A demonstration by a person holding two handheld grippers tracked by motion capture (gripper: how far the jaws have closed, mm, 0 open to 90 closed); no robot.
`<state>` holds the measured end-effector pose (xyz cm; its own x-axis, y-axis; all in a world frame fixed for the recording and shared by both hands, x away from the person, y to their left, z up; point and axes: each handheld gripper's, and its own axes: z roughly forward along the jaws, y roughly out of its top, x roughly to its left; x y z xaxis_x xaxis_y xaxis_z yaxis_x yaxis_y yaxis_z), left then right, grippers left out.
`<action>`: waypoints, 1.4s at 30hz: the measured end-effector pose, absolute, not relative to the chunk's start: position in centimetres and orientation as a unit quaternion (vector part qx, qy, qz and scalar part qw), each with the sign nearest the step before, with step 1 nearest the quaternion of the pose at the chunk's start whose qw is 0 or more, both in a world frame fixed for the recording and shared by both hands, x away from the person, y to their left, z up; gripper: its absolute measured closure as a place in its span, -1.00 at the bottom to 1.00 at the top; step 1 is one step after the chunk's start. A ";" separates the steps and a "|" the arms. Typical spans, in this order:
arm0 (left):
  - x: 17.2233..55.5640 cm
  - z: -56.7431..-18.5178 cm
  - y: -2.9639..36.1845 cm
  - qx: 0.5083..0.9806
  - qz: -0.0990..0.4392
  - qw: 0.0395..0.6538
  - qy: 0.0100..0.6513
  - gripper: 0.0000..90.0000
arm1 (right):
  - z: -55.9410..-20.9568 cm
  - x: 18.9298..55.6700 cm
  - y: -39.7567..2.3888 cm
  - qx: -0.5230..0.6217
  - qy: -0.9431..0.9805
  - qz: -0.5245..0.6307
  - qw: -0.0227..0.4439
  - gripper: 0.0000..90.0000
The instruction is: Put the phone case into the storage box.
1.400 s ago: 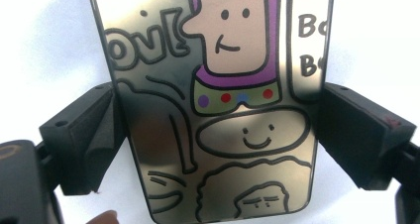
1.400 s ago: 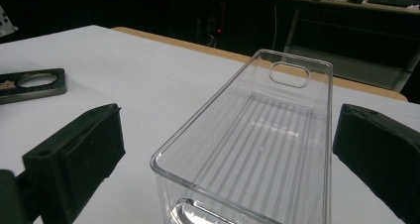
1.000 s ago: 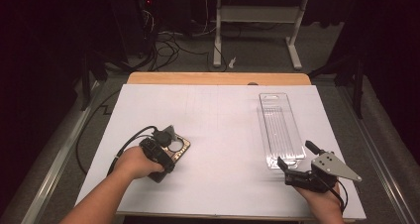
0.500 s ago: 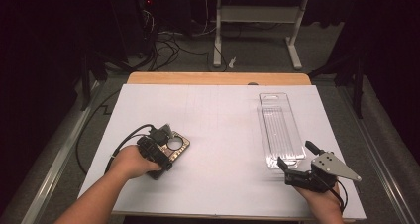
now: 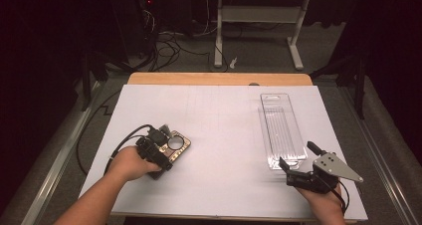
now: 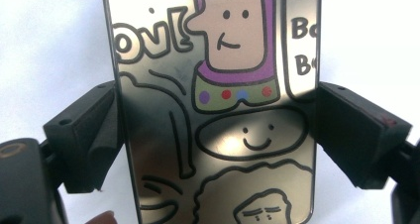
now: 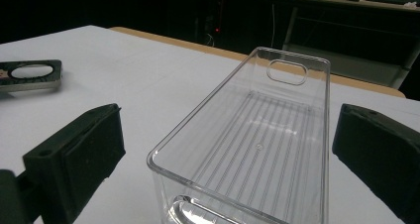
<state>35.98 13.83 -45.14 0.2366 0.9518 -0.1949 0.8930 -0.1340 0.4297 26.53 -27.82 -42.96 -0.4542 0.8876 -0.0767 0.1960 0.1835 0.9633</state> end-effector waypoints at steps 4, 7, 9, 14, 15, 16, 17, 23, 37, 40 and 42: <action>35.7 -44.6 13.9 0.750 0.059 0.263 0.603 -0.72 | -43.0 26.5 -27.9 0.396 0.687 0.503 0.342 -0.99; 35.5 -44.5 14.1 0.750 0.053 0.282 0.595 -0.72 | -43.0 26.6 -27.9 0.396 0.688 0.503 0.343 -0.99; 35.2 -44.7 14.1 0.748 0.051 0.289 0.595 -0.73 | -43.0 26.6 -27.8 0.396 0.688 0.502 0.343 -0.99; 34.7 -44.9 14.3 0.740 0.045 0.318 0.590 -0.73 | -43.0 26.6 -27.8 0.396 0.688 0.502 0.343 -0.99; 34.6 -44.8 14.3 0.738 0.044 0.328 0.588 -0.73 | -43.0 26.6 -27.8 0.396 0.688 0.503 0.342 -0.99; 34.5 -44.7 14.3 0.736 0.045 0.337 0.586 -0.73 | -43.0 26.6 -27.8 0.396 0.687 0.504 0.342 -0.99; 34.4 -44.6 14.4 0.736 0.046 0.342 0.582 -0.73 | -43.0 26.5 -27.8 0.395 0.687 0.506 0.341 -0.99; 34.1 -44.1 14.7 0.718 0.049 0.399 0.568 -0.72 | -43.0 26.6 -27.7 0.393 0.687 0.506 0.342 -0.99; 33.8 -44.8 14.6 0.674 0.041 0.472 0.567 -0.72 | -43.0 26.6 -27.9 0.394 0.687 0.506 0.343 -0.99; 33.6 -44.9 14.6 0.664 0.043 0.490 0.562 -0.72 | -43.0 26.6 -27.8 0.395 0.686 0.506 0.343 -0.99; 33.4 -45.0 14.5 0.658 0.049 0.506 0.556 -0.72 | -43.0 26.6 -27.8 0.394 0.686 0.506 0.344 -0.99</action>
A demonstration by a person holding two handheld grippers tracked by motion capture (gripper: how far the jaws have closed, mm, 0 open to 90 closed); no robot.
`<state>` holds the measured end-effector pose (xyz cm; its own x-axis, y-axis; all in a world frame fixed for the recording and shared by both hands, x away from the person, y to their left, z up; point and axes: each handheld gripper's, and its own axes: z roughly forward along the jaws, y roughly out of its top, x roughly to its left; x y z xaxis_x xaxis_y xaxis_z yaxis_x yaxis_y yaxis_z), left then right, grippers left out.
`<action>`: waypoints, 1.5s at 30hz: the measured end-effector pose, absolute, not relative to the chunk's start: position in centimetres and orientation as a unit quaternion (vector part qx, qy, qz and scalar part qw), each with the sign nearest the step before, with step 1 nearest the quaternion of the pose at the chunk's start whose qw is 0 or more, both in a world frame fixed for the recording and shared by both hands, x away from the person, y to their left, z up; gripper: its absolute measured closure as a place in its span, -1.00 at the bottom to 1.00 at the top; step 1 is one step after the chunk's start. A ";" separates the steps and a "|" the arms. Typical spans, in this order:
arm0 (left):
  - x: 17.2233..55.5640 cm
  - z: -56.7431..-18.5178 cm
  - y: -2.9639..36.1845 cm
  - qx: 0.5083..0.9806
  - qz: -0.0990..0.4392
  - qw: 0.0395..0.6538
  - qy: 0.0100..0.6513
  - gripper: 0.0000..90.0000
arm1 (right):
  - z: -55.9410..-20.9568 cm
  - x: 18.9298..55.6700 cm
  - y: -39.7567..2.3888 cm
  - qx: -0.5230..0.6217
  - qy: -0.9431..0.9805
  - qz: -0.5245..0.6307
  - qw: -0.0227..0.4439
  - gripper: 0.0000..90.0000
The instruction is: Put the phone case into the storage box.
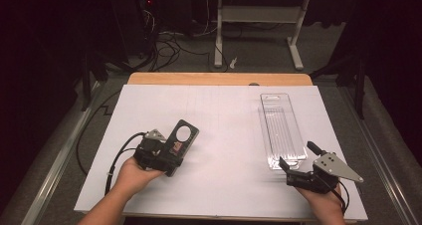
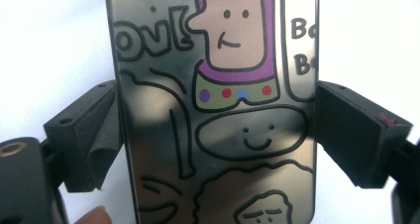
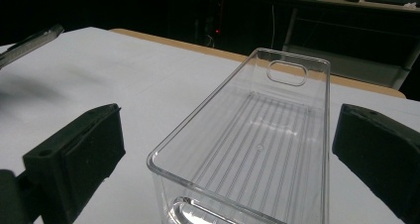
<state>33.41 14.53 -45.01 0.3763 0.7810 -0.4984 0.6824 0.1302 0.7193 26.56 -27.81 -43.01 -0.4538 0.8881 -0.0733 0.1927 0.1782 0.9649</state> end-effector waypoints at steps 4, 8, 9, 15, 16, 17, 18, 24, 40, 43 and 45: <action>33.3 -45.0 14.6 0.632 0.044 0.535 0.559 -0.72 | -43.0 26.5 -27.8 0.393 0.686 0.506 0.344 -0.99; 33.2 -45.1 14.8 0.621 0.049 0.551 0.556 -0.72 | -43.0 26.5 -27.8 0.393 0.686 0.505 0.345 -0.99; 33.1 -45.2 14.8 0.617 0.045 0.556 0.556 -0.72 | -43.0 26.5 -27.8 0.393 0.686 0.505 0.345 -0.99; 32.8 -45.2 14.9 0.606 0.049 0.572 0.550 -0.72 | -43.0 26.6 -27.9 0.394 0.687 0.504 0.345 -0.99; 32.7 -45.2 15.0 0.605 0.050 0.575 0.548 -0.72 | -43.0 26.6 -27.9 0.394 0.687 0.504 0.346 -0.99; 32.7 -45.3 15.0 0.603 0.050 0.578 0.548 -0.72 | -43.0 26.6 -27.9 0.393 0.687 0.504 0.346 -0.99; 32.6 -45.3 15.0 0.606 0.050 0.578 0.544 -0.72 | -43.0 26.6 -27.8 0.393 0.687 0.504 0.346 -0.99; 32.3 -45.2 15.1 0.604 0.055 0.601 0.520 -0.72 | -43.1 26.6 -27.8 0.393 0.689 0.501 0.348 -0.99; 32.0 -44.3 15.6 0.579 0.035 0.643 0.500 -0.72 | -43.3 26.6 -27.6 0.394 0.691 0.496 0.348 -0.99; 31.9 -44.4 15.5 0.582 0.036 0.650 0.488 -0.72 | -43.3 26.6 -27.6 0.395 0.691 0.496 0.346 -0.99; 32.0 -44.5 15.5 0.587 0.036 0.647 0.485 -0.72 | -43.3 26.6 -27.5 0.396 0.691 0.496 0.346 -0.99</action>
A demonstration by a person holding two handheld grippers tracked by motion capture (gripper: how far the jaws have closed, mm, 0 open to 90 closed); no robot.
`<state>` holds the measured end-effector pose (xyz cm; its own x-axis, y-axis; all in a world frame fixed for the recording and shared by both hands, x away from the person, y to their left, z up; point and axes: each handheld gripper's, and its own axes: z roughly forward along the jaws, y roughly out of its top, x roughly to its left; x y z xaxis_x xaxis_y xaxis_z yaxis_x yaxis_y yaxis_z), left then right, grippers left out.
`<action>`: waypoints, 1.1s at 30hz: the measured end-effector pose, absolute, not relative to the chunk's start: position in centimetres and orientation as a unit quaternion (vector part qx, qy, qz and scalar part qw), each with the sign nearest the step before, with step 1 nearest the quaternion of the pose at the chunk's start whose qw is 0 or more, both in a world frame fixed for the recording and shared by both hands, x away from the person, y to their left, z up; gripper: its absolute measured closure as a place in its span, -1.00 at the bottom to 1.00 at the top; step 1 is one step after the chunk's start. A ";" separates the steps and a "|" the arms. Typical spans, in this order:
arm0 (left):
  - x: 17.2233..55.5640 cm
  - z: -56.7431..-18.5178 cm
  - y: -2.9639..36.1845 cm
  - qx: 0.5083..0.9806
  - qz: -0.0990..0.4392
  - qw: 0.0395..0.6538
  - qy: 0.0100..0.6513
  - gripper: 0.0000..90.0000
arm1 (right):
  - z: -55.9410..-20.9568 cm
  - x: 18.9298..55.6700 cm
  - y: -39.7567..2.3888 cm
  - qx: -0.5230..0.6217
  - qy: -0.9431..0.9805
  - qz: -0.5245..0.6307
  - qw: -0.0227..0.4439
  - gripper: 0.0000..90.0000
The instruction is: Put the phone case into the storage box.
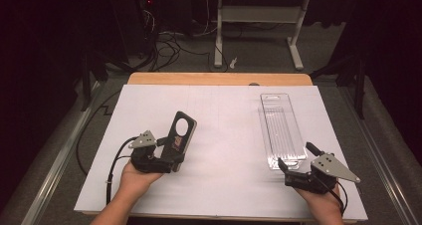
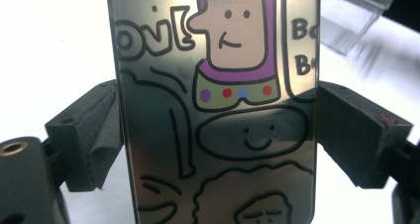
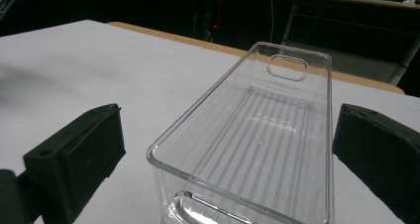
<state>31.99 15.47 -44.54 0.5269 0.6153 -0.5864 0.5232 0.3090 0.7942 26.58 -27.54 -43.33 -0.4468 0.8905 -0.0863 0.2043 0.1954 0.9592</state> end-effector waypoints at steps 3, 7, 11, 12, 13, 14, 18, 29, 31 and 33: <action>32.0 -44.7 15.5 0.593 0.022 0.649 0.475 -0.72 | -43.3 26.6 -27.5 0.396 0.691 0.496 0.346 -0.99; 31.9 -44.6 15.4 0.589 0.020 0.660 0.466 -0.72 | -43.3 26.6 -27.6 0.396 0.690 0.497 0.346 -0.99; 31.7 -44.4 15.3 0.584 0.011 0.671 0.456 -0.72 | -43.3 26.6 -27.6 0.396 0.690 0.497 0.346 -0.99; 31.5 -44.4 15.3 0.586 0.014 0.674 0.449 -0.72 | -43.3 26.6 -27.6 0.395 0.691 0.497 0.346 -0.99; 31.4 -44.4 15.2 0.589 0.018 0.675 0.443 -0.72 | -43.3 26.6 -27.6 0.395 0.691 0.498 0.346 -0.99; 31.4 -44.4 15.2 0.589 0.020 0.678 0.440 -0.72 | -43.3 26.6 -27.6 0.394 0.690 0.498 0.346 -0.99; 31.2 -44.2 15.1 0.591 0.010 0.679 0.436 -0.72 | -43.3 26.5 -27.5 0.393 0.690 0.499 0.347 -0.99; 30.6 -43.8 14.9 0.607 -0.024 0.684 0.403 -0.72 | -42.9 26.4 -26.9 0.384 0.692 0.508 0.339 -0.99; 30.6 -43.7 15.0 0.605 -0.030 0.686 0.403 -0.72 | -42.7 26.5 -26.8 0.382 0.692 0.511 0.337 -0.99; 30.6 -43.7 15.1 0.603 -0.029 0.687 0.404 -0.72 | -42.4 26.5 -26.5 0.381 0.689 0.519 0.333 -0.99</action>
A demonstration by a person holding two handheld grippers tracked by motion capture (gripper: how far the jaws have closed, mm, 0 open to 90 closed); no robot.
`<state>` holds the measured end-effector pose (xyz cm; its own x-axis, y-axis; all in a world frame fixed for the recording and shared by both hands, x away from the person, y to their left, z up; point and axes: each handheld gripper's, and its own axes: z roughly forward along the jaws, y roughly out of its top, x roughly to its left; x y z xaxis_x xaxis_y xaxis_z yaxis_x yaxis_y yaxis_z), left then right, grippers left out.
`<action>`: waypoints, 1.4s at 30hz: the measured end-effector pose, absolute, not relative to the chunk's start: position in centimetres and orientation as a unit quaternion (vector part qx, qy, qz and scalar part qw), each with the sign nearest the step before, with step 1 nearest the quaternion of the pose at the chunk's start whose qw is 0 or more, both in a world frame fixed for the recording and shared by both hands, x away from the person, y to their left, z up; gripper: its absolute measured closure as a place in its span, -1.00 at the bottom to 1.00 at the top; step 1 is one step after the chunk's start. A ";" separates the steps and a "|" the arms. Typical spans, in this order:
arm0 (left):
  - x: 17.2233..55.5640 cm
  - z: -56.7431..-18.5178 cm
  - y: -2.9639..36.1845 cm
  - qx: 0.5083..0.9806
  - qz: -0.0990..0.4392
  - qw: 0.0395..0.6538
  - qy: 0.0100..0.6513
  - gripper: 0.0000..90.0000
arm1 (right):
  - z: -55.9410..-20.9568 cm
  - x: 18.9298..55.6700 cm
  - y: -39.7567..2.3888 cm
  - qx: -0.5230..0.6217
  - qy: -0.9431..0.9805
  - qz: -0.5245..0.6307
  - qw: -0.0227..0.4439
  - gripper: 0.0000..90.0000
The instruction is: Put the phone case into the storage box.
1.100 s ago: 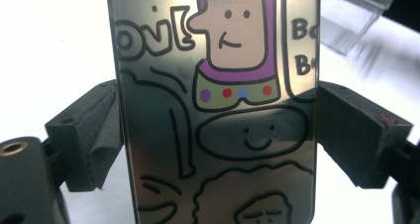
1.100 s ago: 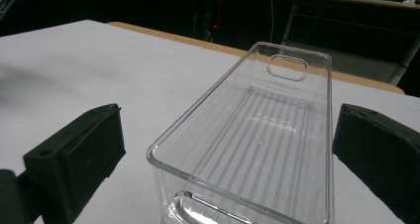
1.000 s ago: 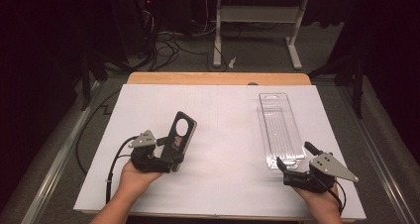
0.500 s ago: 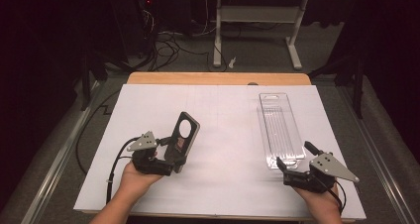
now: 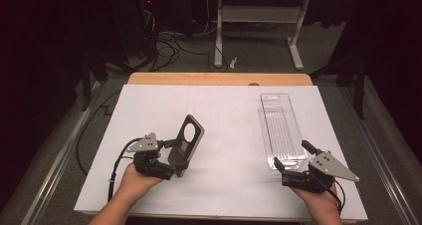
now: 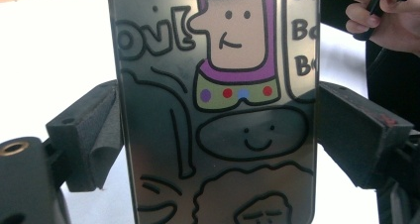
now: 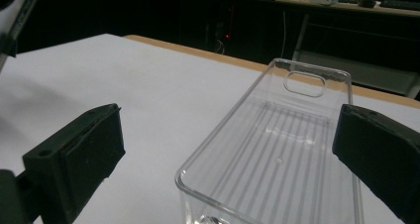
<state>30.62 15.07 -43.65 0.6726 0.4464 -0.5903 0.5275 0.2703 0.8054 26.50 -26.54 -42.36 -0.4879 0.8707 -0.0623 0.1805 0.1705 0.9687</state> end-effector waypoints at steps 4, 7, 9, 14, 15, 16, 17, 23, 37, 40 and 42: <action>30.6 -43.7 15.2 0.603 -0.034 0.688 0.402 -0.72 | -41.5 26.7 -26.1 0.378 0.680 0.538 0.324 -0.99; 30.7 -43.7 15.3 0.605 -0.036 0.687 0.401 -0.72 | -40.8 27.0 -25.7 0.371 0.682 0.537 0.329 -0.99; 30.7 -43.7 15.4 0.604 -0.036 0.687 0.402 -0.72 | -40.3 27.3 -25.3 0.369 0.684 0.536 0.329 -0.99; 30.8 -43.6 15.6 0.604 -0.037 0.688 0.400 -0.72 | -39.0 28.3 -23.5 0.351 0.688 0.540 0.336 -0.99; 30.8 -43.6 15.6 0.603 -0.037 0.689 0.399 -0.72 | -38.9 28.4 -23.3 0.350 0.688 0.541 0.335 -0.99; 30.8 -43.6 15.7 0.604 -0.036 0.689 0.400 -0.72 | -38.7 28.7 -22.8 0.347 0.688 0.543 0.333 -0.99; 30.8 -43.6 15.7 0.603 -0.035 0.689 0.401 -0.72 | -38.4 29.0 -22.0 0.344 0.689 0.546 0.330 -0.99; 30.8 -43.6 15.7 0.605 -0.038 0.689 0.396 -0.72 | -38.1 29.8 -19.9 0.331 0.695 0.551 0.321 -0.99; 30.7 -43.7 15.8 0.610 -0.043 0.687 0.392 -0.72 | -40.3 31.1 -16.3 0.314 0.718 0.548 0.293 -0.99; 30.6 -43.7 15.8 0.612 -0.044 0.686 0.391 -0.72 | -41.3 31.1 -16.0 0.318 0.722 0.545 0.284 -0.99; 30.6 -43.7 15.7 0.613 -0.044 0.686 0.389 -0.72 | -41.7 31.1 -16.0 0.318 0.724 0.544 0.281 -0.99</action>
